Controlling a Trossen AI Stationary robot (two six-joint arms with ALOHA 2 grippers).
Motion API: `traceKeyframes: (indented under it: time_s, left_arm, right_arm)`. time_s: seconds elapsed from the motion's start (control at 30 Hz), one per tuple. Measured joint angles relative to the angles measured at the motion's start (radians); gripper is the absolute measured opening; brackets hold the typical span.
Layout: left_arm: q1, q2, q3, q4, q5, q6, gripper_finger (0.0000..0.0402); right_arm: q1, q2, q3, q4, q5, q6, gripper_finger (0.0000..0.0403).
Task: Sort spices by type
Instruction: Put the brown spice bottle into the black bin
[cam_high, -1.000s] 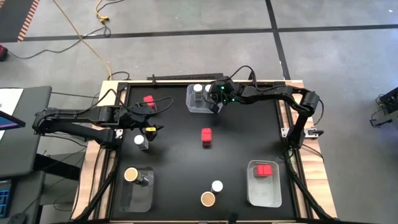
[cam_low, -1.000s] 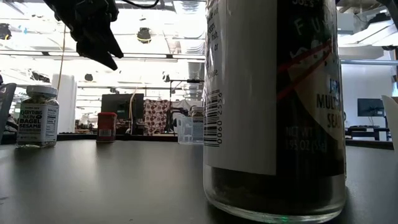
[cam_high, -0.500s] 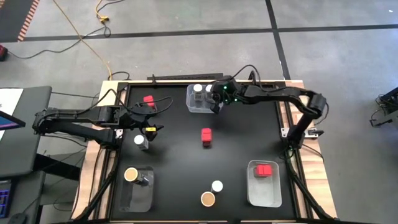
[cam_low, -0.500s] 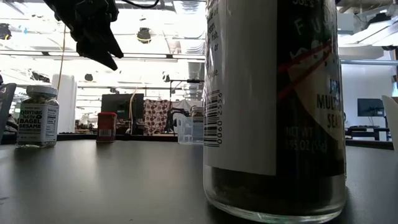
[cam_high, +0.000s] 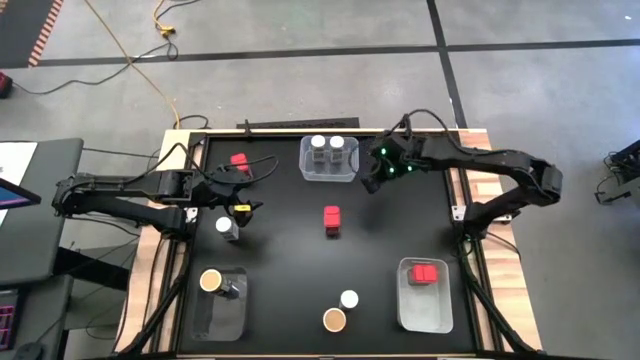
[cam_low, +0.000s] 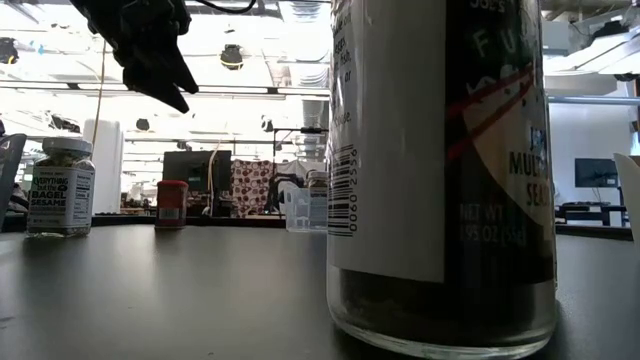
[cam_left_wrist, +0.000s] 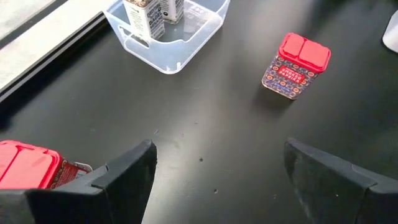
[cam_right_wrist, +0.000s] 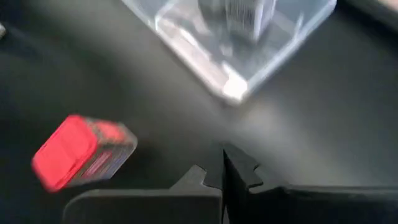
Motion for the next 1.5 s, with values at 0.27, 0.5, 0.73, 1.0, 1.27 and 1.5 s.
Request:
traceKeyframes:
  time_s: [0.27, 0.5, 0.73, 1.0, 1.27, 1.5]
  left_arm:
    - [0.0, 0.0, 0.0, 0.0, 0.0, 0.036, 0.0333]
    - [0.0, 0.0, 0.0, 0.0, 0.0, 0.037, 0.0333]
    - [0.0, 0.0, 0.0, -0.001, 0.019, -0.019, 0.0333]
    - [-0.004, 0.0, 0.0, 0.007, 0.024, -0.025, 0.0333]
    - [-0.114, 0.103, 0.044, 0.008, -0.047, -0.106, 0.0323]
    - [-0.234, 0.332, 0.212, 0.006, -0.154, -0.164, 0.0323]
  right_arm:
    - [0.202, -0.001, 0.0, -0.083, 0.047, 0.319, 0.002]
    - [0.403, 0.01, 0.0, -0.171, 0.123, 0.579, 0.0019]
    - [0.55, 0.017, 0.0, -0.228, 0.157, 0.775, 0.0018]
    - [0.663, 0.016, 0.0, -0.278, 0.193, 0.772, 0.0018]
    - [0.738, -0.104, -0.066, -0.327, 0.313, 0.743, 0.0018]
    - [0.75, -0.359, -0.218, -0.321, 0.356, 0.716, 0.0018]
